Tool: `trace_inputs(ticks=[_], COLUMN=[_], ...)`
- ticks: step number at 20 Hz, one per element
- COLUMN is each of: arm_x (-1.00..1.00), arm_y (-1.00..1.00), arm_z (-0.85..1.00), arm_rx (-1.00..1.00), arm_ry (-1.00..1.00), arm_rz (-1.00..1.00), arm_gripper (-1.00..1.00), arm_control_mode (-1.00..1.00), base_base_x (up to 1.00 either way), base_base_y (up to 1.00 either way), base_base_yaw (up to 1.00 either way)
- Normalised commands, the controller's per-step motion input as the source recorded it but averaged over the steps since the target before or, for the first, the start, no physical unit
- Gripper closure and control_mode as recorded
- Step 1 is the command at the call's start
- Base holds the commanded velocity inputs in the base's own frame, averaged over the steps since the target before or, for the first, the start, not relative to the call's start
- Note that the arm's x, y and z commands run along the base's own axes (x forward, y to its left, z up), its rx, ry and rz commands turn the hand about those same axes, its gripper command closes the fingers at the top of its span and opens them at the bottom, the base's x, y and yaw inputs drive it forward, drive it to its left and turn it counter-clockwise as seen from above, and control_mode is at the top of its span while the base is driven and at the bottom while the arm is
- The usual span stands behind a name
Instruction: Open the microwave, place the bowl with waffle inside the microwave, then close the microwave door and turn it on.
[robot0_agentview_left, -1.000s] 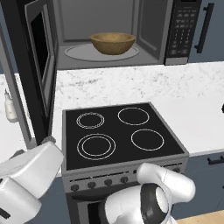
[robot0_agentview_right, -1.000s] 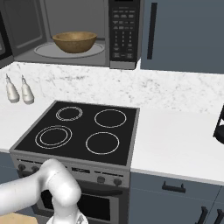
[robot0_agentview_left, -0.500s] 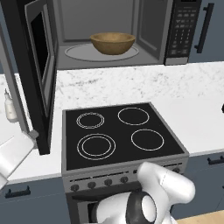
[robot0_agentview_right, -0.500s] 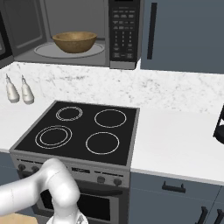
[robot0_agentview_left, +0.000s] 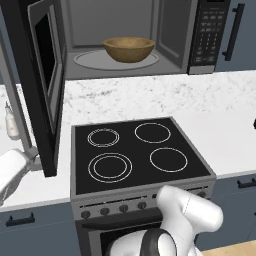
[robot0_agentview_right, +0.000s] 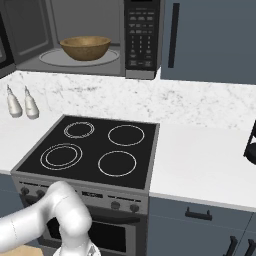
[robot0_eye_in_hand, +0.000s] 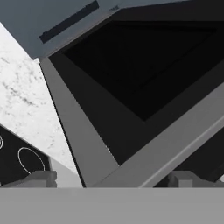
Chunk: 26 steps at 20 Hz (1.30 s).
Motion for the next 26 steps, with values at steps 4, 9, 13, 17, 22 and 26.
trace_inputs(ticks=[4, 9, 13, 17, 22, 26], arm_x=[0.28, 0.00, 0.00, 0.00, 0.00, 0.00], arm_y=[-0.09, -0.46, -0.60, -0.63, -0.71, -0.80], arm_z=[-0.02, 0.00, 0.12, 0.20, 0.13, 0.01], arm_rx=[-0.19, -0.13, -0.05, 0.00, 0.00, 0.00], arm_ry=[0.01, 0.00, 0.00, 0.00, 0.00, -0.02], arm_rz=[-0.08, -0.13, -0.17, -0.16, -0.14, -0.07], arm_gripper=[-1.00, -1.00, -1.00, -1.00, -1.00, -1.00], arm_control_mode=[-1.00, -1.00, -1.00, -1.00, -1.00, -1.00], base_base_x=[0.00, 0.00, 0.00, 0.00, 0.00, 0.00], base_base_y=[0.00, 0.00, 0.00, 0.00, 0.00, 0.00], base_base_yaw=[0.00, 0.00, 0.00, 0.00, 0.00, 0.00])
